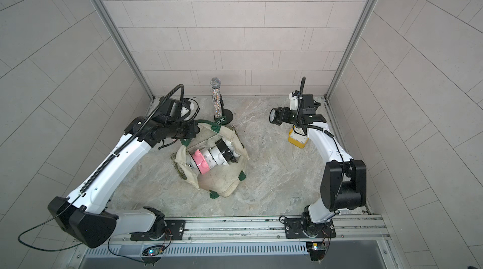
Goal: Take the alarm clock out of the canvas bag
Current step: Place the alarm at the center of the board.
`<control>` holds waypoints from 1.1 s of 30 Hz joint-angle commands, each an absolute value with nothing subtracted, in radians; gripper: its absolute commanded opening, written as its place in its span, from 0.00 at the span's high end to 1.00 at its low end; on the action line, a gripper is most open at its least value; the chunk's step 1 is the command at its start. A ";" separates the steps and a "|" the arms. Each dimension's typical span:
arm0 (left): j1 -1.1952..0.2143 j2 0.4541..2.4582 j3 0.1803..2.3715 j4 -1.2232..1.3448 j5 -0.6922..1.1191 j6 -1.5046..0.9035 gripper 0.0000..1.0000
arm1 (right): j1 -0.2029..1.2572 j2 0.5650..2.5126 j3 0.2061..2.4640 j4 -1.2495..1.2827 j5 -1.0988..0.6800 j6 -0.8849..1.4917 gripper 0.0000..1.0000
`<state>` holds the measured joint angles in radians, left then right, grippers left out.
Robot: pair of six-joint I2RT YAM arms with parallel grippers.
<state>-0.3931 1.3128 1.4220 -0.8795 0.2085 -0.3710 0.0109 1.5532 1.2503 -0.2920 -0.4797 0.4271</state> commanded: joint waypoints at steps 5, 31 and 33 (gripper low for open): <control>-0.382 1.259 1.440 -0.799 0.213 -0.394 1.00 | 0.012 1.608 1.236 -0.146 -0.561 0.510 1.00; -0.382 1.272 1.442 -0.793 0.247 -0.402 1.00 | -0.023 1.799 1.119 0.100 -0.666 0.659 1.00; -0.383 1.275 1.444 -0.793 0.248 -0.401 1.00 | -0.039 1.799 1.102 0.124 -0.668 0.661 1.00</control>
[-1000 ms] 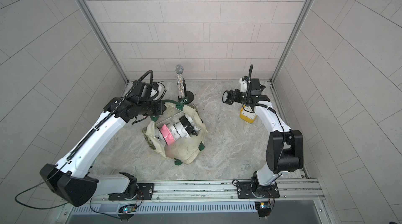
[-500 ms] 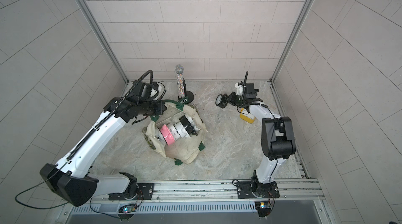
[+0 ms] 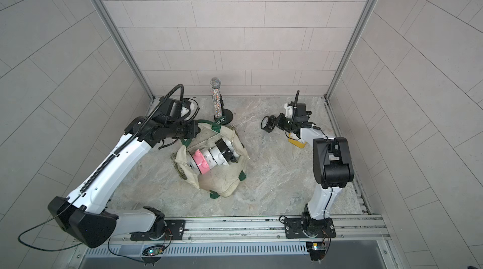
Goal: Take the alarm clock out of the canvas bag
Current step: Place the alarm at the center of the board.
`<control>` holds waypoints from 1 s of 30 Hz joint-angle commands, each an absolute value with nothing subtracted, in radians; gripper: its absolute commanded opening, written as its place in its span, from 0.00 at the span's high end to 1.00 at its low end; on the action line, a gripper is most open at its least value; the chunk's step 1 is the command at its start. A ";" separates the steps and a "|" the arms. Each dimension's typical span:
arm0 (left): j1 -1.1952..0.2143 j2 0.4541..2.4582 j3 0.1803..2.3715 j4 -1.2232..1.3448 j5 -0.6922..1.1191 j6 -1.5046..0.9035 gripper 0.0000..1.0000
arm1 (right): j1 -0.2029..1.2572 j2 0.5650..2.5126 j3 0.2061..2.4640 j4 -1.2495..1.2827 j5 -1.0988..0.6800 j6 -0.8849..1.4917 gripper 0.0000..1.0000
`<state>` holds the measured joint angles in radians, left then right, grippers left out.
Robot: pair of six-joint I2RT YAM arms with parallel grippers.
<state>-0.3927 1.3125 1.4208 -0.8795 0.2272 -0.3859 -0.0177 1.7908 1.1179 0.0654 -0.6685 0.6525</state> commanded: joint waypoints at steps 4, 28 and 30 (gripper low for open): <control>-0.382 1.283 1.448 -0.793 0.253 -0.400 1.00 | -0.068 1.806 1.084 0.133 -0.652 0.660 1.00; -0.382 1.316 1.459 -0.792 0.269 -0.387 1.00 | -0.121 1.946 1.103 0.135 -0.701 0.673 0.90; -0.382 1.315 1.459 -0.791 0.271 -0.385 1.00 | -0.123 1.945 1.101 0.130 -0.697 0.667 0.88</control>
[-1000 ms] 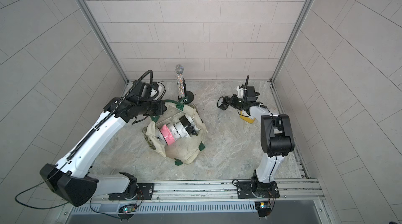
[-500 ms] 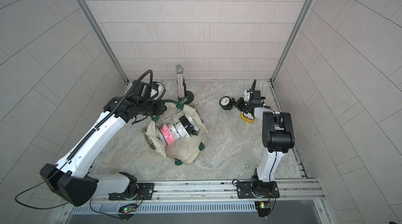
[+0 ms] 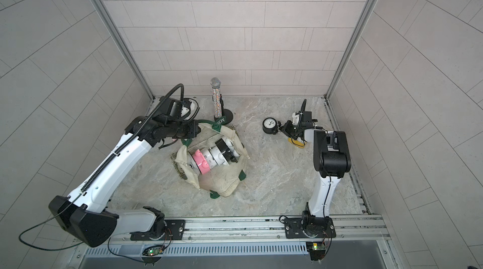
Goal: Take the alarm clock out of the canvas bag
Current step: Place the alarm at the center of the board.
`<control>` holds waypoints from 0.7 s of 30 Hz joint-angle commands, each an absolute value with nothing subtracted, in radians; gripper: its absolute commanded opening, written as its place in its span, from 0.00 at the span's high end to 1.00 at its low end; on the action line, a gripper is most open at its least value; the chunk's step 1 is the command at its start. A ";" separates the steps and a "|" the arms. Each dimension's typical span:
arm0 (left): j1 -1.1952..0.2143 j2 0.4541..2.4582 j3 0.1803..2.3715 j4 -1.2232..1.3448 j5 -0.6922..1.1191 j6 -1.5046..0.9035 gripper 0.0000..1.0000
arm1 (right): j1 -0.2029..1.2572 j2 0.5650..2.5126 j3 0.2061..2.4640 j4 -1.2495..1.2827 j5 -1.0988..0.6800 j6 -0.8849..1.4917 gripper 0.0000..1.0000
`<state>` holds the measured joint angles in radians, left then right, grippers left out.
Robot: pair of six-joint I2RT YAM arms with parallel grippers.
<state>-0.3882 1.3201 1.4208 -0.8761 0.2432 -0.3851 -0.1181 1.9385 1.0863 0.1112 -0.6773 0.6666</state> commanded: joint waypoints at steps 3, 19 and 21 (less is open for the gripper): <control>-0.383 1.315 1.457 -0.797 0.267 -0.380 1.00 | -0.125 1.945 1.101 0.124 -0.693 0.663 0.86; -0.382 1.303 1.442 -0.793 0.255 -0.378 1.00 | -0.208 1.795 1.052 0.151 -0.763 0.672 0.61; -0.383 1.300 1.442 -0.794 0.252 -0.378 1.00 | -0.210 1.741 1.053 0.126 -0.764 0.655 0.61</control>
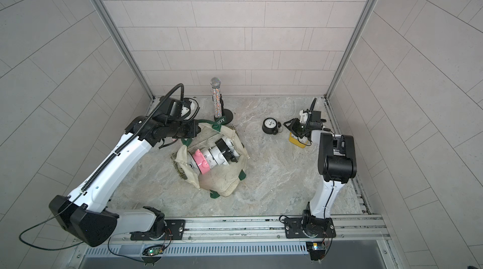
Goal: Take the alarm clock out of the canvas bag
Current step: Place the alarm at the center of the board, then pick up the alarm from the canvas bag.
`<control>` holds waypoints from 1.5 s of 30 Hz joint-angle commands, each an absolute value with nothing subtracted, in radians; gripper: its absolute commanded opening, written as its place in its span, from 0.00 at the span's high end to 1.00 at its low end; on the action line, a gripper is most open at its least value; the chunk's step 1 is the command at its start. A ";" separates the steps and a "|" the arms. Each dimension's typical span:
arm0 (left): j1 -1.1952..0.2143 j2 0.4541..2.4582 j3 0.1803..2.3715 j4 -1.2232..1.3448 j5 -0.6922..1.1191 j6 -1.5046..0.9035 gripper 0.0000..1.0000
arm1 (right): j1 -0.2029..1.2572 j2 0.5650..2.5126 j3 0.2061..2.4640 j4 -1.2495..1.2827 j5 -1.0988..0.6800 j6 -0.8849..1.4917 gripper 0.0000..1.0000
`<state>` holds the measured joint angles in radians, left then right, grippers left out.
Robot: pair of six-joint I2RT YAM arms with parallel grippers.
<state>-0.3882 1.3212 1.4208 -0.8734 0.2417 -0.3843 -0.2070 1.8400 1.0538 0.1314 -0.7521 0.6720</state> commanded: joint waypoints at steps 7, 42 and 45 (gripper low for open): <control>-0.382 1.283 1.442 -0.791 0.241 -0.381 1.00 | -0.210 1.550 1.063 0.103 -0.786 0.647 0.61; -0.379 1.248 1.430 -0.765 0.221 -0.400 1.00 | 0.940 1.076 0.968 0.001 -0.217 0.201 0.66; -0.379 1.248 1.428 -0.765 0.225 -0.401 1.00 | 0.989 1.119 0.919 0.055 -0.157 0.238 0.67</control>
